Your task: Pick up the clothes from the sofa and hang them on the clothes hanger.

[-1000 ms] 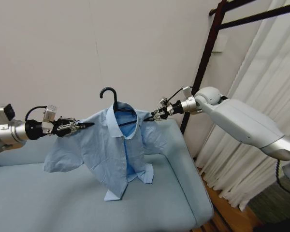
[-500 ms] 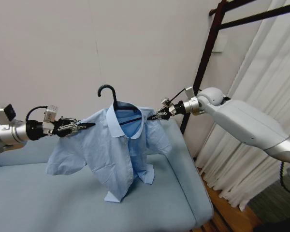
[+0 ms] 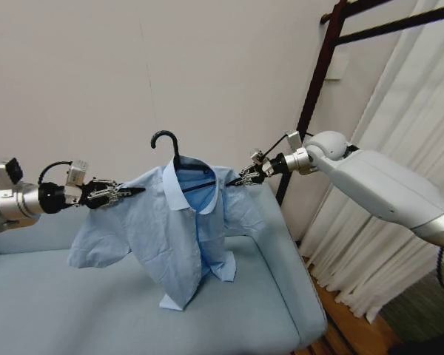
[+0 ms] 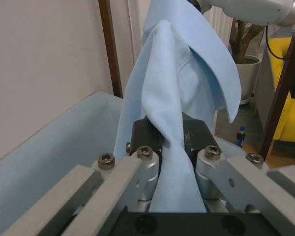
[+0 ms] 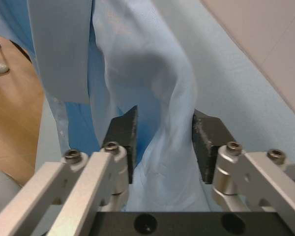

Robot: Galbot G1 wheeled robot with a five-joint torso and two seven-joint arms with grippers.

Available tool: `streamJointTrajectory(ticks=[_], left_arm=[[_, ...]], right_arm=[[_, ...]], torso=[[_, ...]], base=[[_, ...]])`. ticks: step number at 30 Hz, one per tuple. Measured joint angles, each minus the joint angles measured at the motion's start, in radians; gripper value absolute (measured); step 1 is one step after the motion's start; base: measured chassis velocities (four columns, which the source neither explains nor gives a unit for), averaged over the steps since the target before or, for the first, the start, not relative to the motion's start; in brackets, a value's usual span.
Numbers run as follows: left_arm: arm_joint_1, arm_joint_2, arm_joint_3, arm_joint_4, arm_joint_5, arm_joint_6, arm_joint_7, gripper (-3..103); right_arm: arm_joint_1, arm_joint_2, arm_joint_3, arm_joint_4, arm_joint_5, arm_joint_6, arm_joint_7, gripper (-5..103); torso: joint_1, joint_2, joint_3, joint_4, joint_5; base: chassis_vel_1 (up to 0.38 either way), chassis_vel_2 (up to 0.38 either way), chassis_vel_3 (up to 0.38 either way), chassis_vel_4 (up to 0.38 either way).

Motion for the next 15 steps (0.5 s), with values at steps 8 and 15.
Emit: streamJointTrajectory(ticks=[8,15], left_arm=[[0.002,-0.004,0.0,-0.004,0.0,-0.002,0.011,8],[0.002,-0.002,-0.002,-0.009,-0.001,-0.002,0.016,8]], right_arm=[[0.08,0.017,-0.033,-0.031,0.033,-0.012,-0.001,61],[0.114,0.043,-0.059,-0.022,0.05,-0.025,0.001,83]], torso=[[0.0,0.0,0.0,0.0001,-0.0002],[0.0,0.0,0.0,0.0003,-0.0003]], base=[[0.0,0.0,0.0,0.0],[0.0,0.0,0.0,0.0]])
